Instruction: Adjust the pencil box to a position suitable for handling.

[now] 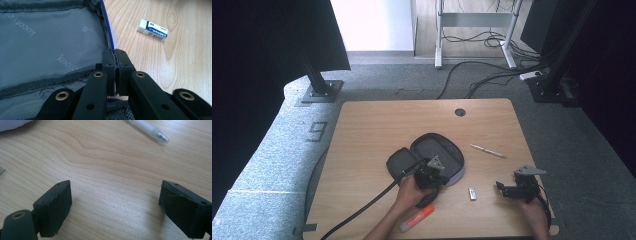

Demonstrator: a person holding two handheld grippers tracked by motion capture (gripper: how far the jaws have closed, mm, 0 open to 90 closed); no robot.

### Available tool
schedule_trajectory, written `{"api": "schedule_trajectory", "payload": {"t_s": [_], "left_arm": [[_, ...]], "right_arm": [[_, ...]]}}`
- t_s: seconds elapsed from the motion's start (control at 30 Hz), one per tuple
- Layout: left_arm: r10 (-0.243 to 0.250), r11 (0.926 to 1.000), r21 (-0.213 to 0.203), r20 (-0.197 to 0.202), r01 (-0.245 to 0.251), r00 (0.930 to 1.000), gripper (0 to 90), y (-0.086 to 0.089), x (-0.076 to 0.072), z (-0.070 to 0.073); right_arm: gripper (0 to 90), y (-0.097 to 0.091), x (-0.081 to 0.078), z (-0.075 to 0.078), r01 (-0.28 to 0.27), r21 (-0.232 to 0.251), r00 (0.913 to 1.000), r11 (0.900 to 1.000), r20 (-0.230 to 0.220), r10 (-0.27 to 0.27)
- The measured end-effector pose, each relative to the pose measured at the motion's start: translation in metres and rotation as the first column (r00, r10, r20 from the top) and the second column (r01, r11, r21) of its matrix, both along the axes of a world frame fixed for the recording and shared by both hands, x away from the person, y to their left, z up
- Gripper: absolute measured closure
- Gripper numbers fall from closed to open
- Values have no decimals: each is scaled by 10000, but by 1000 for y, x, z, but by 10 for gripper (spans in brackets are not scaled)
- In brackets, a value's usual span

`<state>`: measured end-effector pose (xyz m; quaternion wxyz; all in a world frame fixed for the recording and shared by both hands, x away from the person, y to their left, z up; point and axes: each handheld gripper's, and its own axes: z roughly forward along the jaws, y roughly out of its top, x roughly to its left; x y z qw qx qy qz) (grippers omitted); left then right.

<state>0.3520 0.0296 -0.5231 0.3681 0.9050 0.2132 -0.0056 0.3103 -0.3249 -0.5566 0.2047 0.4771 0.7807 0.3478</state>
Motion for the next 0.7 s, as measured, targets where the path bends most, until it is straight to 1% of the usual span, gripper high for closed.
{"api": "schedule_trajectory", "payload": {"t_s": [0.1, 0.13, 0.2, 0.3, 0.33, 0.47, 0.5, 0.7], "left_arm": [[63, 9997, -226, -1, -63, 10000, 818, 1, 0, 3], [106, 9994, -339, 38, -105, 9999, 801, 2, 0, 5], [205, 9989, -415, 201, -197, 9996, 764, 3, 0, 9], [390, 9987, -353, 441, -374, 9983, 678, 6, 0, 13], [472, 9986, -260, 501, -459, 9976, 650, 8, 0, 15], [683, 9977, -72, 636, -679, 9956, 539, 13, 0, 19], [742, 9972, -74, 658, -738, 9951, 525, 14, 0, 20], [1005, 9949, -130, 499, -1000, 9937, 425, 24, 0, 23]], "right_arm": [[110, 0, 0, 0, -1, 1, 10000, 10000, -1, 1], [110, 0, 0, 0, -2, 0, 10000, 10000, 0, 2], [110, 0, 0, 0, -2, 0, 10000, 10000, -1, 2], [110, 0, 0, 0, -2, 0, 10000, 10000, 0, 2], [110, 0, 0, 0, -1, 2, 10000, 10000, 0, 1], [110, 0, 0, 0, -4, 1, 10000, 10000, -1, 4], [110, 0, 0, 0, -2, 2, 10000, 10000, -5, 2], [110, 0, 0, 0, -3, 0, 10000, 10000, -2, 3]]}}
